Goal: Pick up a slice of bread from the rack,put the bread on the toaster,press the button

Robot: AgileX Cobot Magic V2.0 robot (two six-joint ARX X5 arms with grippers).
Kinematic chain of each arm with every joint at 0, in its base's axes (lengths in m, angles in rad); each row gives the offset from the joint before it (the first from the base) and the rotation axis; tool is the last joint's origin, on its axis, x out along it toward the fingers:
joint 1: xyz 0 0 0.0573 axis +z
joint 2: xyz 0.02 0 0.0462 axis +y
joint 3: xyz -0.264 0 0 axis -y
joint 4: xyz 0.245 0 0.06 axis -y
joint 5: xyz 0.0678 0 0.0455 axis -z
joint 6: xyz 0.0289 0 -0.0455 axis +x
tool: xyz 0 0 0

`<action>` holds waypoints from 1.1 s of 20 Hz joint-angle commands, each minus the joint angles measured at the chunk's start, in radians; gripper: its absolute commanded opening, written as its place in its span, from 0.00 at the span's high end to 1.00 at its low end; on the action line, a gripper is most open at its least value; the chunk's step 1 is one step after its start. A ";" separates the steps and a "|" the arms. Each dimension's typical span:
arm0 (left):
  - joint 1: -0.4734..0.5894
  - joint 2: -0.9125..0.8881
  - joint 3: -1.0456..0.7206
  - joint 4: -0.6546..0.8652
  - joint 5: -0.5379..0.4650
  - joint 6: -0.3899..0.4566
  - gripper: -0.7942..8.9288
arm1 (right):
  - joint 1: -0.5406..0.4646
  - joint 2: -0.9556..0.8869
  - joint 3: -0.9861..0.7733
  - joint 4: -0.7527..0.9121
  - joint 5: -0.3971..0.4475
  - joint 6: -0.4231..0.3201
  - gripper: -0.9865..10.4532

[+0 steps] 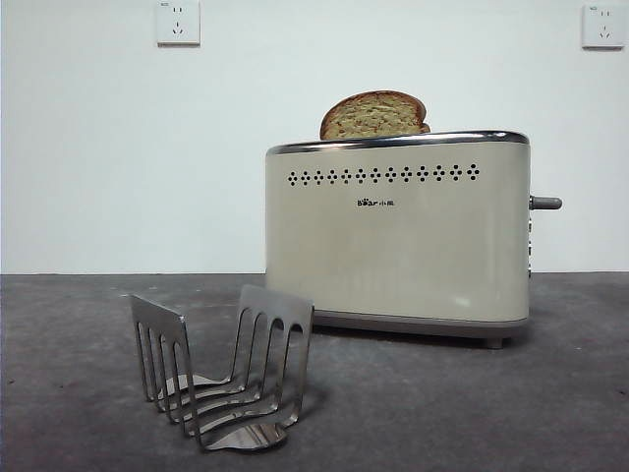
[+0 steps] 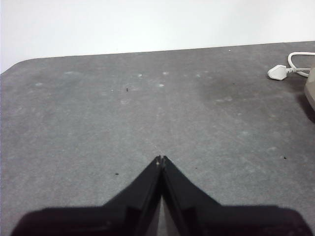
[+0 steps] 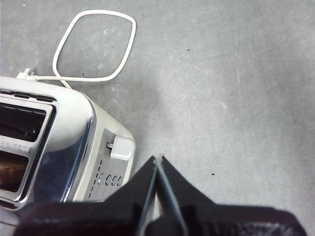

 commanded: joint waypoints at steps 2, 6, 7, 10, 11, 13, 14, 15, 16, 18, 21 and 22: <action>0.003 0.009 -0.011 0.009 0.003 -0.006 0.92 | 0.000 0.003 0.005 0.004 0.005 -0.007 0.91; 0.003 0.024 -0.011 0.009 0.003 -0.006 0.92 | 0.000 0.003 0.005 0.004 0.005 -0.007 0.91; 0.003 0.028 -0.011 0.009 0.003 -0.006 0.92 | 0.000 0.003 0.005 0.004 0.005 -0.007 0.91; 0.003 0.041 -0.010 0.008 0.003 -0.006 0.92 | -0.019 -0.003 -0.022 0.042 0.038 -0.007 0.91; 0.003 0.045 -0.010 0.008 0.003 -0.006 0.92 | -0.025 -0.023 -0.063 0.093 0.100 -0.007 0.91; 0.003 0.051 -0.010 0.008 0.003 -0.006 0.92 | -0.010 -0.118 -0.236 0.308 0.172 -0.007 0.91; 0.003 0.051 -0.010 0.009 0.003 -0.006 0.92 | 0.002 -0.187 -0.359 0.463 0.172 -0.007 0.91; 0.003 0.053 -0.010 0.009 0.003 -0.006 0.92 | 0.010 -0.265 -0.495 0.630 0.172 -0.007 0.91; 0.003 0.054 -0.010 0.008 0.003 -0.006 0.92 | 0.014 -0.343 -0.632 0.790 0.172 -0.007 0.91; 0.003 0.058 -0.010 0.008 0.003 -0.006 0.92 | 0.014 -0.520 -0.892 1.009 0.188 -0.008 0.91; 0.003 0.060 -0.010 0.009 0.003 -0.006 0.92 | 0.014 -0.845 -1.206 1.054 0.285 -0.073 0.91; 0.003 0.064 -0.010 0.009 0.003 -0.006 0.92 | 0.014 -0.959 -1.293 1.055 0.334 -0.084 0.91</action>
